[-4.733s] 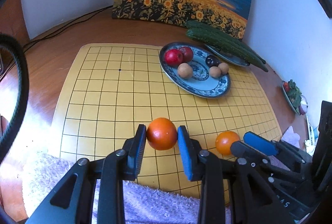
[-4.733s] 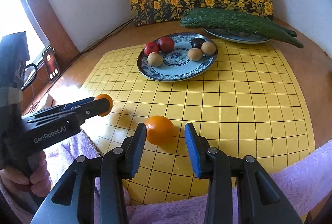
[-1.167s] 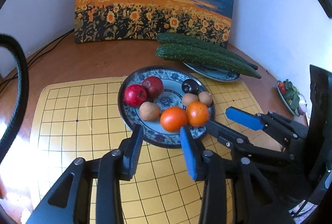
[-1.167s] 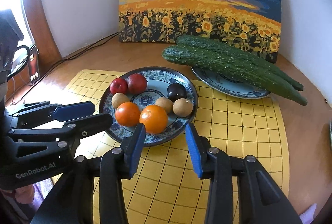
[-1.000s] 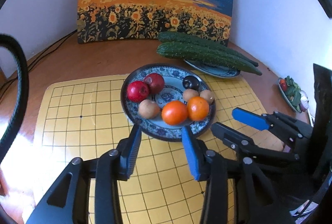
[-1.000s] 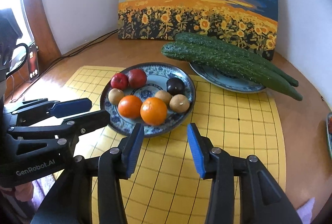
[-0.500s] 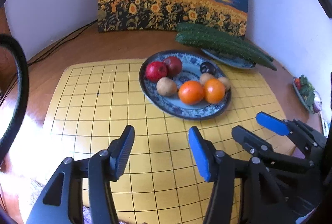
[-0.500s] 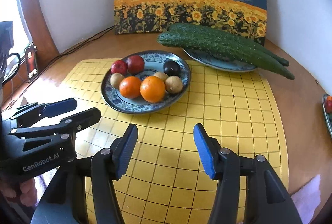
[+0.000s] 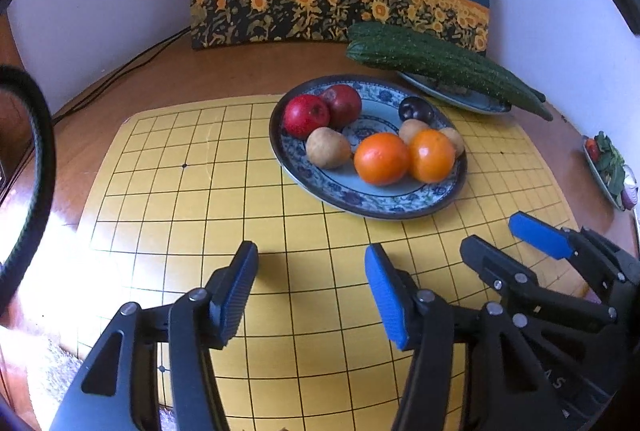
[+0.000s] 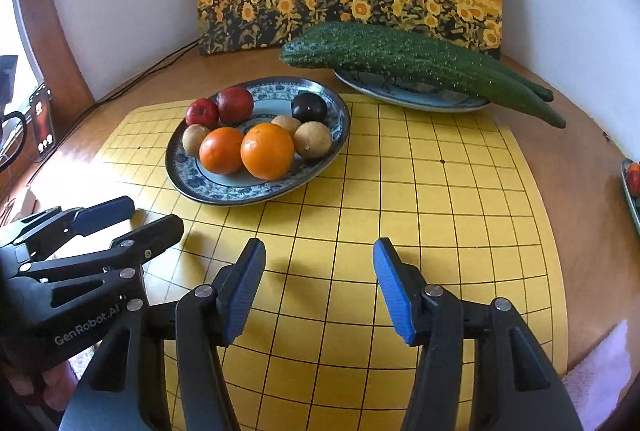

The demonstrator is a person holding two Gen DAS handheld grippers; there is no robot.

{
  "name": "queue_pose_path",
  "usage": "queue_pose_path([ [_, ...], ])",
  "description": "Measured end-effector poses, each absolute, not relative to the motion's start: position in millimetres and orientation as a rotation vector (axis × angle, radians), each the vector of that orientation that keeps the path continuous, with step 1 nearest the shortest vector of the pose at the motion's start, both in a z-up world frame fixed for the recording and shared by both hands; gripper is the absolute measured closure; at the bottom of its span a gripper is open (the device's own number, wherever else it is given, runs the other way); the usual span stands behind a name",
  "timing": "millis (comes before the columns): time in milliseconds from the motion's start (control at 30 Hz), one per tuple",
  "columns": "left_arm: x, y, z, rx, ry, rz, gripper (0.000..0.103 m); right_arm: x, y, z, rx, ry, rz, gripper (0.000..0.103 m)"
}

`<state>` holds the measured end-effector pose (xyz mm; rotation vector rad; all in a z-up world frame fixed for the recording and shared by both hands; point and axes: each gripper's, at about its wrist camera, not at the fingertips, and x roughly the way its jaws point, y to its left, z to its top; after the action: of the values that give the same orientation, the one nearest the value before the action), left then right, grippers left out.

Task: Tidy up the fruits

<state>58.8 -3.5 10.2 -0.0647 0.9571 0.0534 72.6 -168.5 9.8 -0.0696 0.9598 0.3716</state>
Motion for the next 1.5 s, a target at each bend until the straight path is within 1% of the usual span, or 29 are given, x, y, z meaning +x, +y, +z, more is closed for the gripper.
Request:
queue_pose_path([
  [367,58.4,-5.9,8.9,-0.043,0.930,0.074,0.039,72.0,-166.0,7.9,-0.108,0.957,0.332,0.041],
  [800,57.7,-3.2,7.8,-0.047,0.926,0.082,0.034,72.0,-166.6,8.1,-0.114,0.955,0.323,0.040],
  [1500,57.9,-3.6,7.2,-0.047,0.925,0.083,0.034,72.2,-166.9,8.3,-0.115,0.955,0.324,0.040],
])
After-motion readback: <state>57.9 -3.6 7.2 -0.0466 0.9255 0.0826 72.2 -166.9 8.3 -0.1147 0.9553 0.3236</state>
